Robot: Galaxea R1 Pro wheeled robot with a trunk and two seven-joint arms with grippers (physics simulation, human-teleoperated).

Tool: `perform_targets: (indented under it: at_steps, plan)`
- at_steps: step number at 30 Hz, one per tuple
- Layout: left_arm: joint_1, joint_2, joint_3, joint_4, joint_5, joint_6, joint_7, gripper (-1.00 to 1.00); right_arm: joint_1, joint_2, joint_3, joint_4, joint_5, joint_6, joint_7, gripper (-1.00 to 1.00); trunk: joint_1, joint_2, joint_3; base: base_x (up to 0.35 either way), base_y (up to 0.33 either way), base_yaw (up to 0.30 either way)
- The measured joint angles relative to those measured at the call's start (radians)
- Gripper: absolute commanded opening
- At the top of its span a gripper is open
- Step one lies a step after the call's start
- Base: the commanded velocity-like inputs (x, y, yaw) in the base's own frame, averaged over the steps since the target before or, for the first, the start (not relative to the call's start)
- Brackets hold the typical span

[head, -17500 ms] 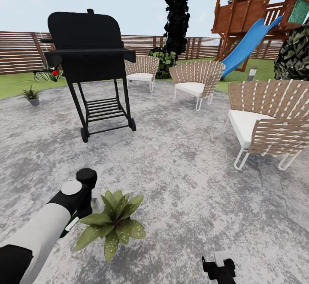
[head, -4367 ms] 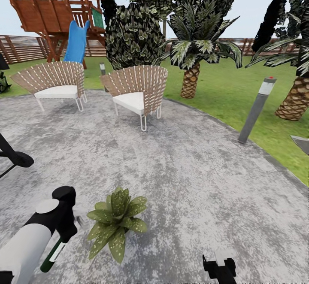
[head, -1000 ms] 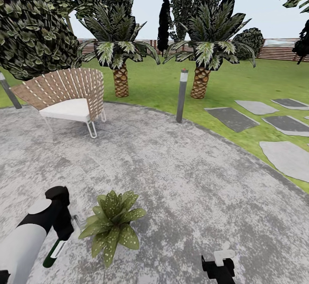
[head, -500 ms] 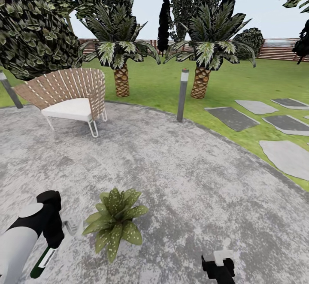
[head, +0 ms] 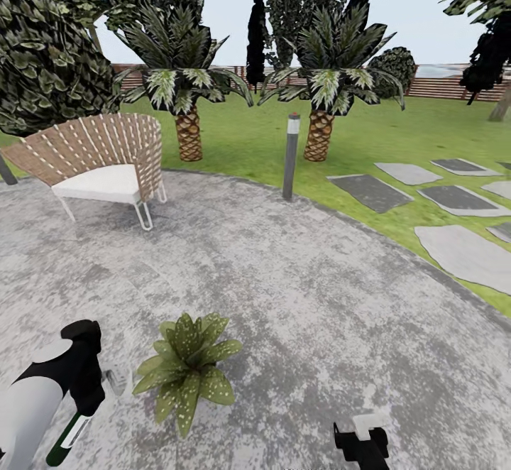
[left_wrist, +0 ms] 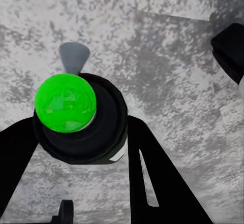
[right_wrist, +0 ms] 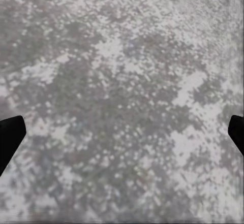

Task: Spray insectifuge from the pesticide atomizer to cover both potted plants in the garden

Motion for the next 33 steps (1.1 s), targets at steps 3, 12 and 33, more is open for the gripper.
perform_targets:
  at_steps: [3, 12, 33]
  plan:
    - [0.0, 0.0, 0.003, -0.001, -0.001, 0.002, 0.002, -1.0, 0.0, 0.0, 0.0, 0.0, 0.0, 0.0, 0.0, 1.0, 0.0, 0.0, 0.0, 0.083, 0.149, -0.3]
    - [-0.001, 0.0, 0.004, -0.006, -0.001, 0.009, 0.002, -1.0, 0.0, 0.0, -0.001, -0.001, 0.0, 0.0, 0.0, 1.0, 0.0, 0.0, 0.0, 0.075, 0.277, -0.267]
    - [-0.001, -0.003, 0.08, -0.005, -0.003, 0.009, 0.056, -1.0, 0.0, 0.005, 0.0, 0.0, 0.0, 0.0, 0.0, 1.0, 0.0, 0.0, 0.003, 0.005, 0.104, -0.087]
